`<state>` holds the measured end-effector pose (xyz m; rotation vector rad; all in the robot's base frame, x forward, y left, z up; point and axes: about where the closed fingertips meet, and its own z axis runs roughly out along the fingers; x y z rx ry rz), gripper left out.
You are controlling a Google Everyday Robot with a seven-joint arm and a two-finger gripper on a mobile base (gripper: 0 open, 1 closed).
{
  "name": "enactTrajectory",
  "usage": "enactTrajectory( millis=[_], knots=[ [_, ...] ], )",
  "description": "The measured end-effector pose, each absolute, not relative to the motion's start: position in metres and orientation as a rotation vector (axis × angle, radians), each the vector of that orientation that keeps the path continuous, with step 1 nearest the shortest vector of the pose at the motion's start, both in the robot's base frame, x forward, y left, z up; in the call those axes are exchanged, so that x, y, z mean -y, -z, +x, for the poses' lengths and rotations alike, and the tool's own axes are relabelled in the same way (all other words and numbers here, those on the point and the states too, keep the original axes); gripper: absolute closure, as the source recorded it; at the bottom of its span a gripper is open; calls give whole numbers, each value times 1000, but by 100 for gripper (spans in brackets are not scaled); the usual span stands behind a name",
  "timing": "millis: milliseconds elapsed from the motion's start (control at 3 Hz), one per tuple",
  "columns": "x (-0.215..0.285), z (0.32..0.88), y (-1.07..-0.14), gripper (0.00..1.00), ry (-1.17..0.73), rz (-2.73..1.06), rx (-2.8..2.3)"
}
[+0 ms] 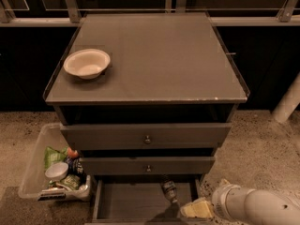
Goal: Pick water bottle from bottom drawer and place on counter
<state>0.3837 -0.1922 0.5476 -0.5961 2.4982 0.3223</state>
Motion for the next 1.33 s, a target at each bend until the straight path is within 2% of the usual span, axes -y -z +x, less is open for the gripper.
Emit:
enactTrajectory(
  millis=[667, 1333],
  knots=[
    [216, 440, -504, 0, -257, -524, -2342],
    [219, 454, -507, 0, -229, -477, -2287]
  ],
)
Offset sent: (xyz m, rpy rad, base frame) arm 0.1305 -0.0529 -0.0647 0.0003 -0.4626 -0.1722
